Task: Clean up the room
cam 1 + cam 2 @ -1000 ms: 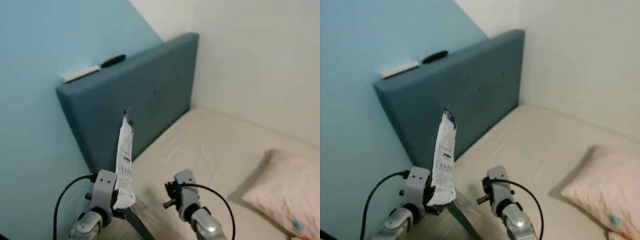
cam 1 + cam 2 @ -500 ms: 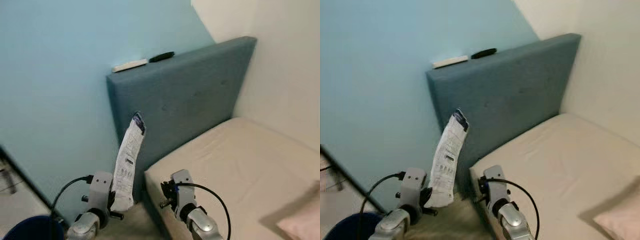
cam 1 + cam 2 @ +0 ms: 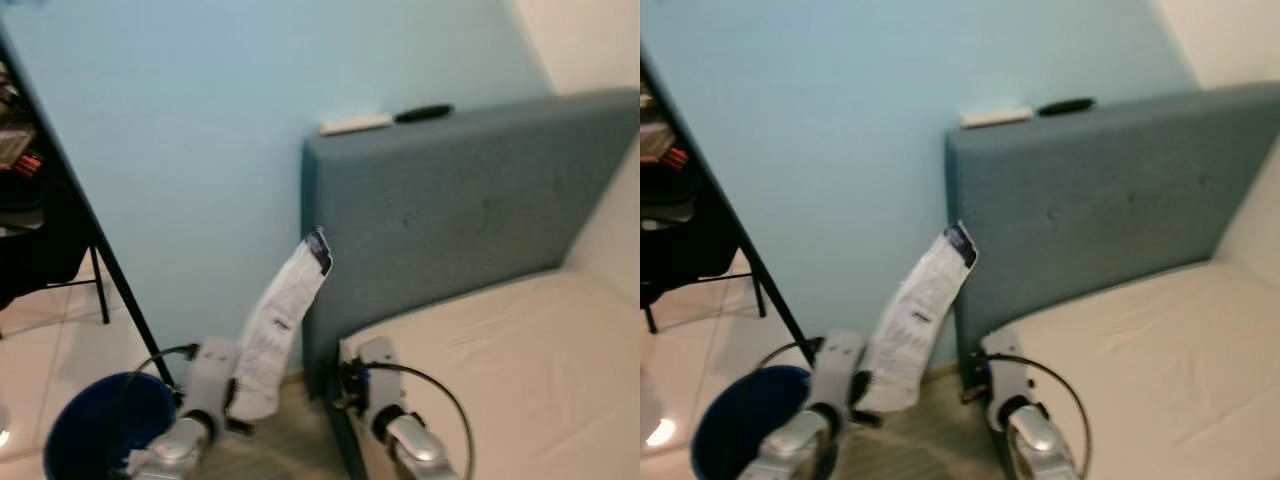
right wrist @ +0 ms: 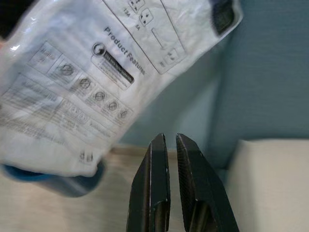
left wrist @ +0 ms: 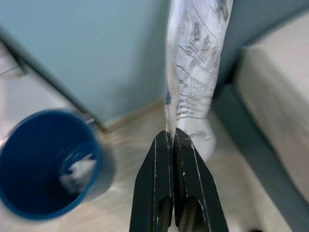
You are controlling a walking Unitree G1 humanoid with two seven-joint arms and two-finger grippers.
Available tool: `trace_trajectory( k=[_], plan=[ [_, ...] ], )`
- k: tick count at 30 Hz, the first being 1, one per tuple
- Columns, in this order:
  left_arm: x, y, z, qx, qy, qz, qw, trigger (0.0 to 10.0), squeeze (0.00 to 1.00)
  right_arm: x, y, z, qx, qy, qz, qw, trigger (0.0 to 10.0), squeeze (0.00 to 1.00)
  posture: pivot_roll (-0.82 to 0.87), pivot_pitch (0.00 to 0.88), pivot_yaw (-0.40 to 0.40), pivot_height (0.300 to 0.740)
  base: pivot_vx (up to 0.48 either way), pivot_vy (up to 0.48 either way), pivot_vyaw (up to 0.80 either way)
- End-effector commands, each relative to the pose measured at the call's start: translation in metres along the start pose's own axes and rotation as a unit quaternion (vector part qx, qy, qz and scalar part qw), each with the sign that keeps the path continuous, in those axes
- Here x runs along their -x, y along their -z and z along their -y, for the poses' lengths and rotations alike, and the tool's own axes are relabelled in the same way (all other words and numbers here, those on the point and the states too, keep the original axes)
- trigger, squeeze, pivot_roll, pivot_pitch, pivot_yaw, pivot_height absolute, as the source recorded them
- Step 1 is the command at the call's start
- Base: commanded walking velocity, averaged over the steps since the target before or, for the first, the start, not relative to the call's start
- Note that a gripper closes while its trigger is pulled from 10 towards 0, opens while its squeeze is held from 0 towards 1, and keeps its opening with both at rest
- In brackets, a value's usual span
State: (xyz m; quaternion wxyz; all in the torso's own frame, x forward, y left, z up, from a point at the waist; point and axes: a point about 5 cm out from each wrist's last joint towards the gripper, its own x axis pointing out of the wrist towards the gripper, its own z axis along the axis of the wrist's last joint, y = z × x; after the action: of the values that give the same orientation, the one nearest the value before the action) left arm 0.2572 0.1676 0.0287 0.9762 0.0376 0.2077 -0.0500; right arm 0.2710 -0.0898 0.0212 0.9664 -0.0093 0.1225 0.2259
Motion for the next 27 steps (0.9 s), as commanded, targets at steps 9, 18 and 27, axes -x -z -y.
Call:
trace_trajectory(
  k=[9,18,27],
  plan=[
    [0.001,0.016,-0.010,-0.022,-0.040,-0.048,0.998,10.0,0.00,0.004,0.010,0.002,-0.004,-0.001,-0.025,1.000,10.0,0.00,-0.02,0.056,-0.021,0.740,0.000,0.000,0.80],
    [-0.001,0.012,-0.009,-0.038,-0.040,-0.028,0.998,10.0,0.00,0.002,0.012,0.002,0.004,-0.008,-0.040,0.999,10.0,0.00,-0.02,0.066,-0.029,0.740,0.000,0.000,0.80],
    [-0.004,0.011,-0.009,-0.049,-0.057,-0.033,0.997,10.0,0.00,0.002,0.011,0.004,0.014,-0.017,-0.044,0.999,10.0,0.00,-0.02,0.082,-0.065,0.740,0.000,0.000,0.80]
  ],
)
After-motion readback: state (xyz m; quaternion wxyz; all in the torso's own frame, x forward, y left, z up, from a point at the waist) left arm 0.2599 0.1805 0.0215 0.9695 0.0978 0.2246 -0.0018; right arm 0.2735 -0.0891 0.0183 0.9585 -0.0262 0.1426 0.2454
